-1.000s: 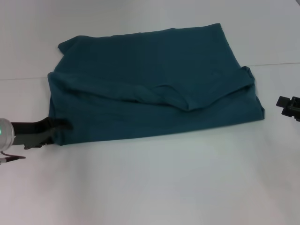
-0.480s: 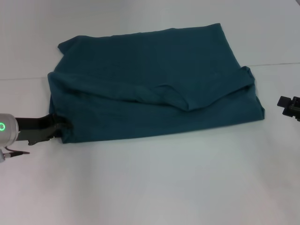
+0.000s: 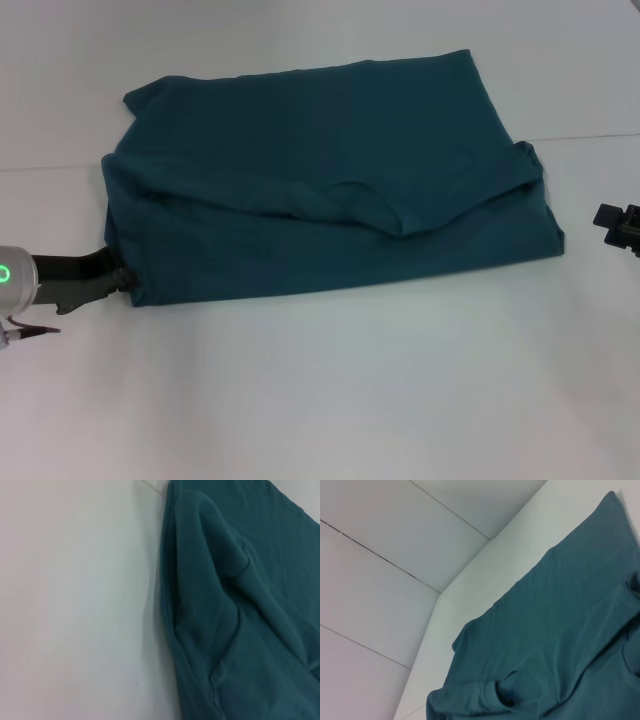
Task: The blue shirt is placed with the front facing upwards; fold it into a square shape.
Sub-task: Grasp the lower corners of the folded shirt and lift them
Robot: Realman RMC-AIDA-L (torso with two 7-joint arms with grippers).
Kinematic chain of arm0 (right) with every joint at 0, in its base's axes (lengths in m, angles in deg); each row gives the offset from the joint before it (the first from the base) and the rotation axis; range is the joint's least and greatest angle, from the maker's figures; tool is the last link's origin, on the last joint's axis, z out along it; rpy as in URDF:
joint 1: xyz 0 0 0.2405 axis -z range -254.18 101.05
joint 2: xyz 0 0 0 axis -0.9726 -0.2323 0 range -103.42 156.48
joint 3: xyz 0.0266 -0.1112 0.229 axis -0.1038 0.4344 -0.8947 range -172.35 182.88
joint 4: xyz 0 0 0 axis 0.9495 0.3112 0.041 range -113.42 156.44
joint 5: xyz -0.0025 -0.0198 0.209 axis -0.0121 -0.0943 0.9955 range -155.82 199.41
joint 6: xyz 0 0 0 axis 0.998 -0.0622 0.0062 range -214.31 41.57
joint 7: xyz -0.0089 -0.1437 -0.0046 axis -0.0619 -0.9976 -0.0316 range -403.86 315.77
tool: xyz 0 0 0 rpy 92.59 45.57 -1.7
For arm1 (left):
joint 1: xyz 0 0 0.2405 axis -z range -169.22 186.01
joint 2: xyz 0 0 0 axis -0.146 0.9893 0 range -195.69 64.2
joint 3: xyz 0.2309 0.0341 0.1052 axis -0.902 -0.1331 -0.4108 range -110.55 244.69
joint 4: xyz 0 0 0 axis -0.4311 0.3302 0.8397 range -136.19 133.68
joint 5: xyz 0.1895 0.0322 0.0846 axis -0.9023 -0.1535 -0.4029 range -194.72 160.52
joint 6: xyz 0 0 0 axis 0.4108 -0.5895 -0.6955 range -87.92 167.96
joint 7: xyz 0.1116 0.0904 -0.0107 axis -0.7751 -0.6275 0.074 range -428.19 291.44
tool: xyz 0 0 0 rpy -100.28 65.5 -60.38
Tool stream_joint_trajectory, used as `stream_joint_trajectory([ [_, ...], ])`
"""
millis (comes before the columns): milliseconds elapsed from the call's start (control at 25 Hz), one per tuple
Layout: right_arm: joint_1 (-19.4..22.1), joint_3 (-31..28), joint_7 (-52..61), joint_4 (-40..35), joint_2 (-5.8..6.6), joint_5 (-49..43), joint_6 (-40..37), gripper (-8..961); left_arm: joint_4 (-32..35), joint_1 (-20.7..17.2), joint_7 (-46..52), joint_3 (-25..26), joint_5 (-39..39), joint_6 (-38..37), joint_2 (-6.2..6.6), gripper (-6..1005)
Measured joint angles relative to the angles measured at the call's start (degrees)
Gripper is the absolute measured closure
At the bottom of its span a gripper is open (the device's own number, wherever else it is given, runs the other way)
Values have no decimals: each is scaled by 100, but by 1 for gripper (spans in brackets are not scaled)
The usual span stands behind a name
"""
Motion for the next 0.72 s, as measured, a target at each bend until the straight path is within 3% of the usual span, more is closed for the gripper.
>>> stream_joint_trajectory([
  [200,0,-1,0,0,0,4,-6,371,0,-21,2,40,2,-13,0,1001],
  [320,1,-1,0,1,4,6,-12,371,0,-49,-36,203,111,-122,11,1001],
  [520,13,-1,-6,-3,7,8,-25,371,-12,-183,-720,1048,763,-940,132,1001],
  [720,24,-1,-15,-34,9,-6,-26,371,15,-292,-968,1442,932,-1376,189,1001],
])
